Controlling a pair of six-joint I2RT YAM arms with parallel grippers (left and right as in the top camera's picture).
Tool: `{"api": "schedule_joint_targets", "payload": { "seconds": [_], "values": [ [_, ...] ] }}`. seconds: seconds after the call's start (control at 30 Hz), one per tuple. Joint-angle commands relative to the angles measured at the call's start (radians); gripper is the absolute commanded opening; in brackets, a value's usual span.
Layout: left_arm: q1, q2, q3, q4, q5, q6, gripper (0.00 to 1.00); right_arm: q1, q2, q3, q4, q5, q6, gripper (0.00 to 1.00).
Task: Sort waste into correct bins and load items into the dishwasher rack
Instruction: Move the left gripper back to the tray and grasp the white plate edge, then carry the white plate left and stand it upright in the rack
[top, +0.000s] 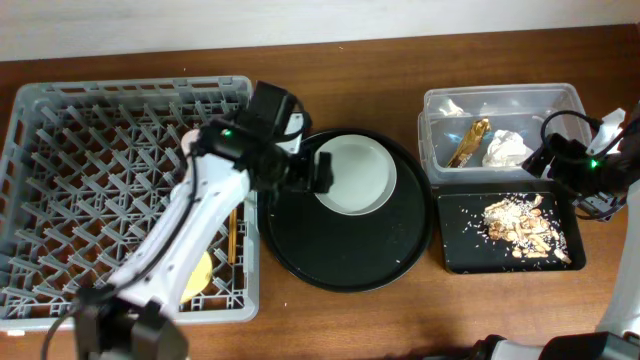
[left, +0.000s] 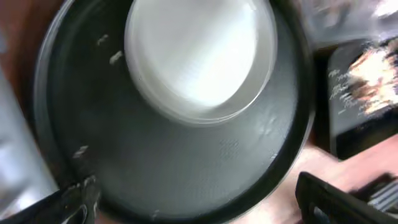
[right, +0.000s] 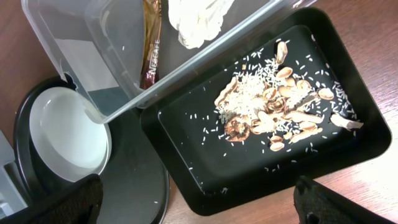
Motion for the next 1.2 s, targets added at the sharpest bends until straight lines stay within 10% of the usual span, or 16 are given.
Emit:
{"api": "schedule_joint_targets", "payload": {
  "seconds": [0.0, 0.07, 0.43, 1.17],
  "values": [
    [-0.045, 0.082, 0.005, 0.136, 0.105, -0.024, 0.64, -0.003, 0.001, 0.018, 0.000, 0.009, 0.007, 0.99],
    [-0.073, 0.102, 0.005, 0.187, 0.070, -0.024, 0.49, -0.003, 0.001, 0.018, 0.000, 0.009, 0.008, 0.99],
    [-0.356, 0.280, 0.005, 0.484, -0.386, 0.018, 0.49, -0.003, 0.001, 0.018, 0.000, 0.009, 0.007, 0.99],
    [-0.393, 0.498, 0.005, 0.626, -0.373, 0.018, 0.32, -0.003, 0.001, 0.018, 0.000, 0.009, 0.007, 0.99]
  ]
}}
